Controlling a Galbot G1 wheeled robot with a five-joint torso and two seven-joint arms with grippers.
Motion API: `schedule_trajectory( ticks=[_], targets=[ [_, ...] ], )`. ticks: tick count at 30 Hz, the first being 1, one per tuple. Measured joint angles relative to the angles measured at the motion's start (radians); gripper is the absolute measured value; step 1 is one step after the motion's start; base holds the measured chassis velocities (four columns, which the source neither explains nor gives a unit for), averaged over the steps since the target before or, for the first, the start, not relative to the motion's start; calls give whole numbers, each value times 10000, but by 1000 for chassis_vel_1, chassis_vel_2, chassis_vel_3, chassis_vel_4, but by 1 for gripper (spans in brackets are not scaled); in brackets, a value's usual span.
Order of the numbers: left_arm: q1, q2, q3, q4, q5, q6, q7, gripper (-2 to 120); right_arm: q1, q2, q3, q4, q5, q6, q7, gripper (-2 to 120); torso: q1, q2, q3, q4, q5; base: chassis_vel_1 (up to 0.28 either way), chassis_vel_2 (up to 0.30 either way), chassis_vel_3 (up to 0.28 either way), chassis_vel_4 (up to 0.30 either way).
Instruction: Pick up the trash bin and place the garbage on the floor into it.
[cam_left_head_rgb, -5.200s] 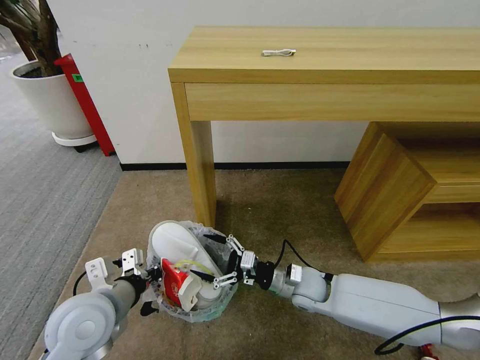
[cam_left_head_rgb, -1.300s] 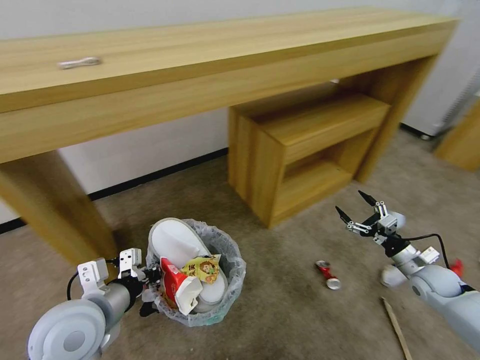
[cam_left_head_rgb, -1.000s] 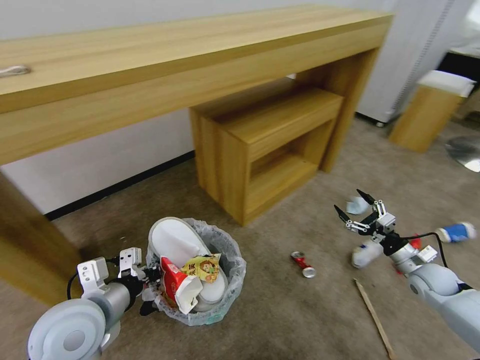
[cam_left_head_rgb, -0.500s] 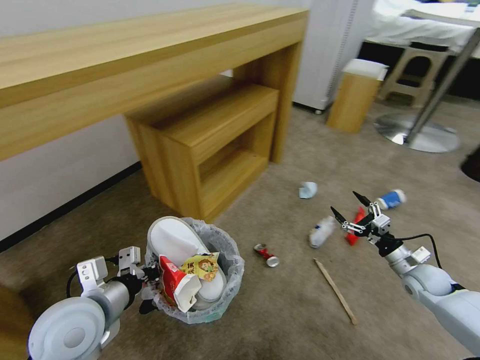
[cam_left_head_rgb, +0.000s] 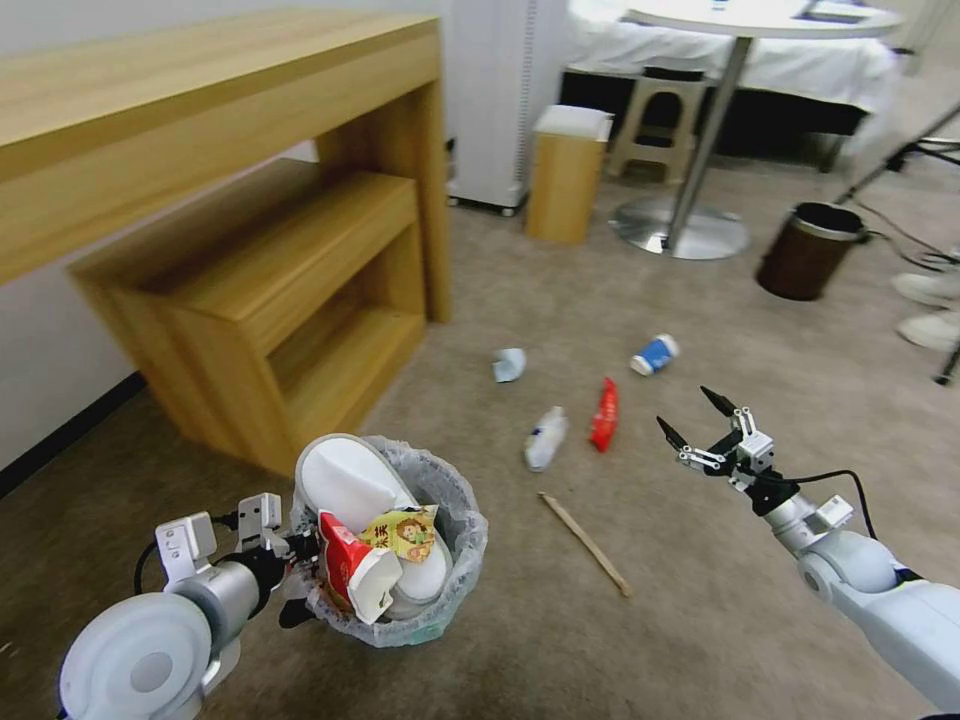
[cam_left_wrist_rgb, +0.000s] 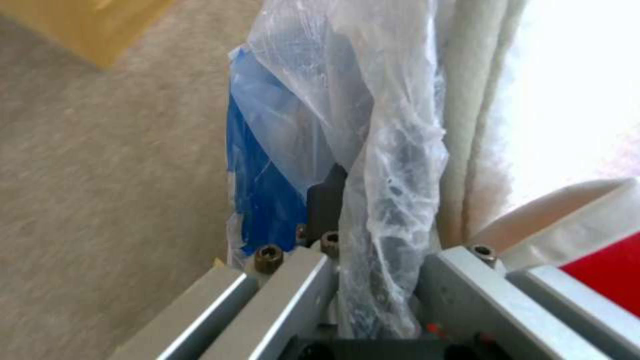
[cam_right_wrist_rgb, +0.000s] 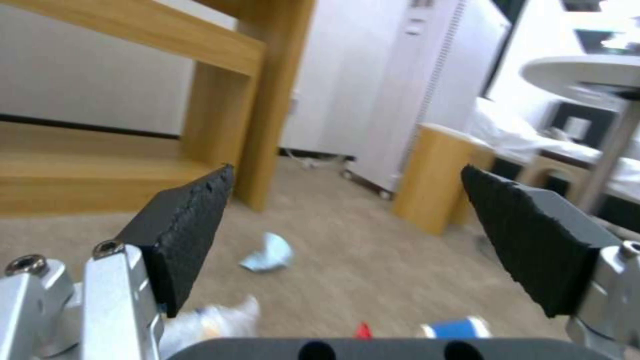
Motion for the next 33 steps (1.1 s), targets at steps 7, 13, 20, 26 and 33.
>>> schedule_trajectory(
  ticks=[7, 13, 20, 26, 33],
  targets=[
    [-37, -32, -5, 12, 91, -51, -56, 0, -132, 87, 218, -64, -57, -3, 140, 88, 0, 0, 0, -10, -1, -103, -106, -112, -88],
    [45, -39, -190, 5, 142, -80, -374, 0, -111, 227, 225, -110, -228, -6, 263, 88, 0, 0, 1, 6, 0, -17, -23, -2, -13],
    [214, -376, -869, 22, 360, -214, -779, 0, -95, 326, 201, -77, -223, -8, 292, 88, 0, 0, 0, -1, -2, 0, 0, 0, 0],
    [331, -726, -1385, -41, 630, -321, -729, 0, 97, 366, 1, -121, -139, -9, 292, 88, 0, 0, 0, -2, -3, 0, 0, 0, 0],
    [628, -1182, -1729, -172, 929, -387, -603, 0, 421, 747, -353, -309, -107, -9, 295, 88, 0, 0, 0, 0, 0, 0, 0, 0, 0]
  ],
)
